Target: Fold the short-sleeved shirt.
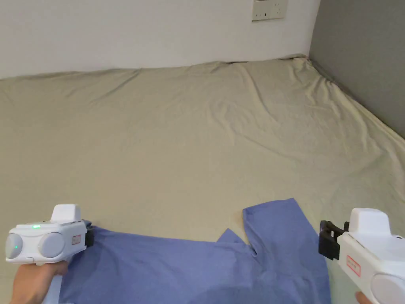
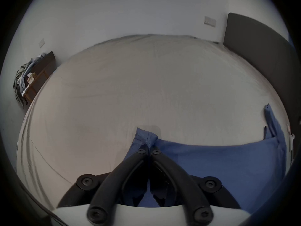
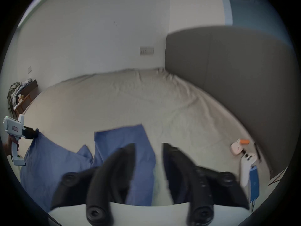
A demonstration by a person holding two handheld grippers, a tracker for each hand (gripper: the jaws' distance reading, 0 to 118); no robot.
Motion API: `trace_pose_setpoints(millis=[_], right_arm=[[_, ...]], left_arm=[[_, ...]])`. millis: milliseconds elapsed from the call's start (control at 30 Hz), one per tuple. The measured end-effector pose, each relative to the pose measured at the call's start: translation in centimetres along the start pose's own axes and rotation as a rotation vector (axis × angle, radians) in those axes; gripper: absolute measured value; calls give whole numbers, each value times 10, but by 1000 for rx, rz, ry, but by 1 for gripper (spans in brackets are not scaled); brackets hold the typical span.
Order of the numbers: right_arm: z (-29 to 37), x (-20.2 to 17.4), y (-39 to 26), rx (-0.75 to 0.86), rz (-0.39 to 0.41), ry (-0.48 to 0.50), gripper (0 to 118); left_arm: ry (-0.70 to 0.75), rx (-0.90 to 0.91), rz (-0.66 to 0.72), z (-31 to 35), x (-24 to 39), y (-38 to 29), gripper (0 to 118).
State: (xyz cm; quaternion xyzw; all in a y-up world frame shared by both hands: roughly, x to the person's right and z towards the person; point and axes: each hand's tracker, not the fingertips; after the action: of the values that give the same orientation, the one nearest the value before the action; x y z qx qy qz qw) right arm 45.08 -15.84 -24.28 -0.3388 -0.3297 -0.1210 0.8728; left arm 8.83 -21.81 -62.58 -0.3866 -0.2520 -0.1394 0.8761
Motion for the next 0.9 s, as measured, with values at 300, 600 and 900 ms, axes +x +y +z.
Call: trace_pose_setpoints(millis=[300, 600, 900], right_arm=[[-106, 4, -41, -356, 60, 6, 83], [-30, -21, -17, -95, 149, 39, 5], [112, -50, 125, 429, 279, 33, 5]], left_arm=[[-102, 146, 93, 115, -8, 2, 0], [-91, 235, 141, 179, -23, 0, 0], [-14, 517, 183, 285, -63, 75, 0]])
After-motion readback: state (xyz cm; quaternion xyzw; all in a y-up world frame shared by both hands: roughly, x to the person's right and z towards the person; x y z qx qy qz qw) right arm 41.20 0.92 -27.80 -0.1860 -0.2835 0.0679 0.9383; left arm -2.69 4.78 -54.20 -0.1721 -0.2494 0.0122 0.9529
